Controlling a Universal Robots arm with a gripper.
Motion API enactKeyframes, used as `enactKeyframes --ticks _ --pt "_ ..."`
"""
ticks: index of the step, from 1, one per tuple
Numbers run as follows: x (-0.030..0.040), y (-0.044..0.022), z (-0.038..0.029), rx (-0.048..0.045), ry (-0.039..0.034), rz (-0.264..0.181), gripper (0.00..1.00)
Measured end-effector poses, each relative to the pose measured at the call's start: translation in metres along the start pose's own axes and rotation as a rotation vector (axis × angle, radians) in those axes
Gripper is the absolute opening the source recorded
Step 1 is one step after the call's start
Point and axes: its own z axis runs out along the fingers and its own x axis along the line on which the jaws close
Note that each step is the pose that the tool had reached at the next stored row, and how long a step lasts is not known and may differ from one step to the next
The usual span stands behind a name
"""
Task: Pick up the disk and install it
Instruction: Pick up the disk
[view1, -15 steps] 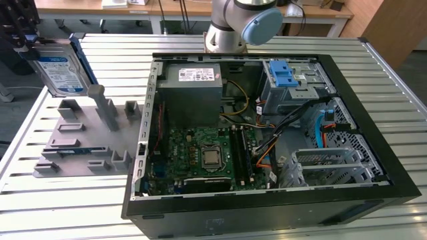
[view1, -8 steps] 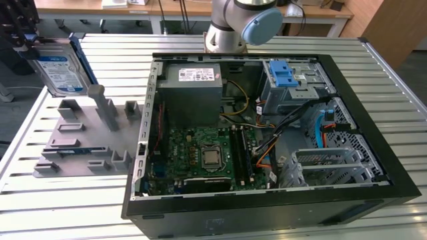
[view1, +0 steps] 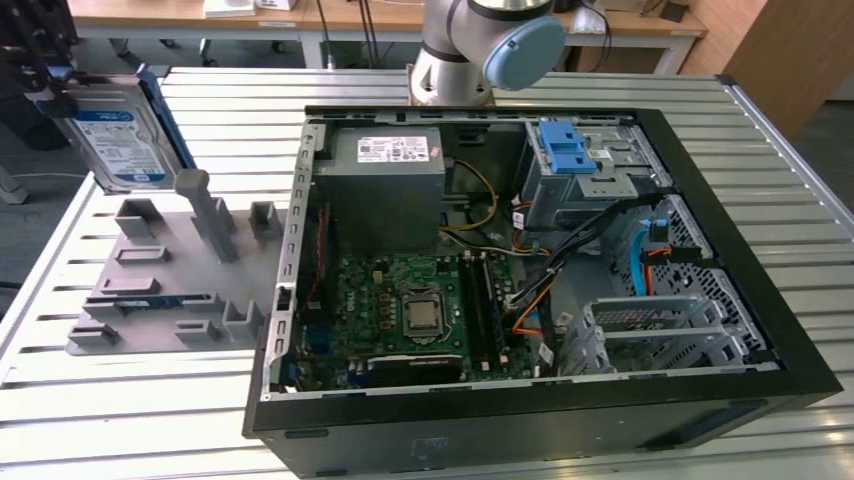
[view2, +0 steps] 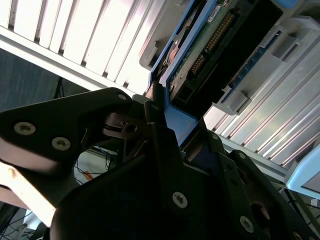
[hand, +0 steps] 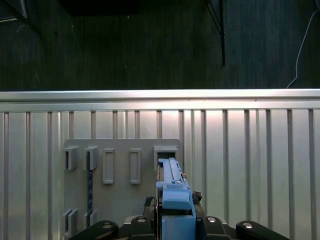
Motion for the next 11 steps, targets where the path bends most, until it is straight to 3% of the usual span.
enactKeyframes --ticks 11 --pt "0.0000 0.0001 -0.0053 0.0000 0.0000 0.000 0.36"
